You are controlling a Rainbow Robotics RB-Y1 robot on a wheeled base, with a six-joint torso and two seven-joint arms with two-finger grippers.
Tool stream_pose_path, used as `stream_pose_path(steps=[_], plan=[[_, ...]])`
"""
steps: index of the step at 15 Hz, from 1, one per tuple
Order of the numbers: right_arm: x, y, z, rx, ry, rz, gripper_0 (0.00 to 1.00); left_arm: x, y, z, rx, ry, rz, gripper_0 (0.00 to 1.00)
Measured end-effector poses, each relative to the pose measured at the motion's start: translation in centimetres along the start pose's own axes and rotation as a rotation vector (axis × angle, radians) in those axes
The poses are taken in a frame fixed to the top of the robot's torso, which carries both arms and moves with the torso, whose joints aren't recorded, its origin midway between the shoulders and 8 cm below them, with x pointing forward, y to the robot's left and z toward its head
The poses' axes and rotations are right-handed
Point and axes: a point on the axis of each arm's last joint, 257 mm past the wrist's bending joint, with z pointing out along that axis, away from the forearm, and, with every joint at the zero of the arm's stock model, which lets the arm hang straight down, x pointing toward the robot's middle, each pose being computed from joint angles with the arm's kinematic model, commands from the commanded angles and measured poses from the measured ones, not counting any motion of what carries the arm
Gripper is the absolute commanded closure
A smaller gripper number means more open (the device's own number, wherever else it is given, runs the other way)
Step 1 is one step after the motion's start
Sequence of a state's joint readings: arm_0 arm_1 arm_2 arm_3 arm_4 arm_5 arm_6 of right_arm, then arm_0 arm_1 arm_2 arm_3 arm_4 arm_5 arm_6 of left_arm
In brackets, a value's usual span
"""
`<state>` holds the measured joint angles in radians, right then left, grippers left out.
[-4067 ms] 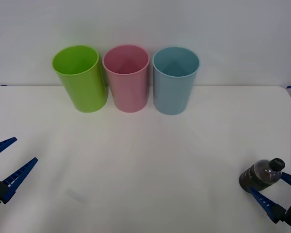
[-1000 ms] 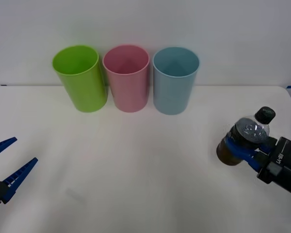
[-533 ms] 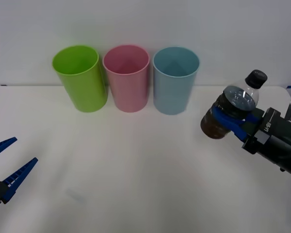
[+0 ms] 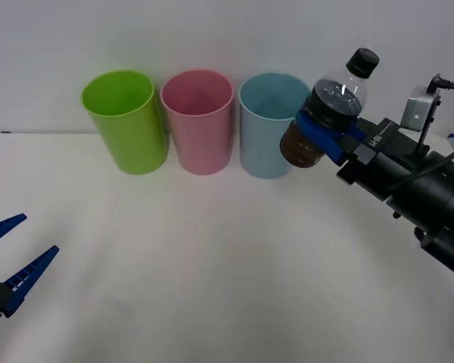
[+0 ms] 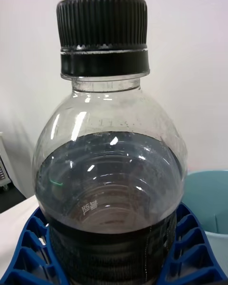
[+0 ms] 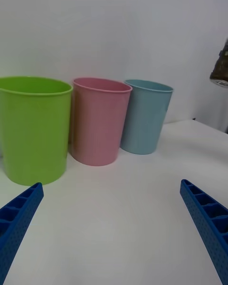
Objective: Grasp the object on the table and drop it into the matching bin: aluminum can to the light blue bin, PET bottle to the pink bin.
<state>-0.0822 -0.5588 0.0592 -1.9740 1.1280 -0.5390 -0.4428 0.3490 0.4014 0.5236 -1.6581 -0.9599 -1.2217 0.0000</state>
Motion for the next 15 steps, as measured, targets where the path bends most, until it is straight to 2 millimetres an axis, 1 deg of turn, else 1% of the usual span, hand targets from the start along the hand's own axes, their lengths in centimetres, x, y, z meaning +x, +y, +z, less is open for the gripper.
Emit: stream_pose_path(steps=[2, 5, 10, 12, 15], plan=[[-0.2, 0.1, 1.9, -0.002, -0.006, 0.022, 1.00, 0.0, 0.0, 0.0, 0.000, 0.000, 0.000, 0.00], [-0.1, -0.2, 5.4, -0.016, -0.013, 0.029, 1.00, 0.0, 0.0, 0.0, 0.000, 0.000, 0.000, 0.00], [0.4, -1.8, 12.2, -0.004, -0.020, 0.028, 1.00, 0.0, 0.0, 0.0, 0.000, 0.000, 0.000, 0.00], [0.9, -2.4, 15.0, 0.013, -0.016, 0.038, 1.00, 0.0, 0.0, 0.0, 0.000, 0.000, 0.000, 0.00], [1.3, -3.0, 19.1, 0.052, -0.016, 0.046, 1.00, 0.0, 0.0, 0.0, 0.000, 0.000, 0.000, 0.00]])
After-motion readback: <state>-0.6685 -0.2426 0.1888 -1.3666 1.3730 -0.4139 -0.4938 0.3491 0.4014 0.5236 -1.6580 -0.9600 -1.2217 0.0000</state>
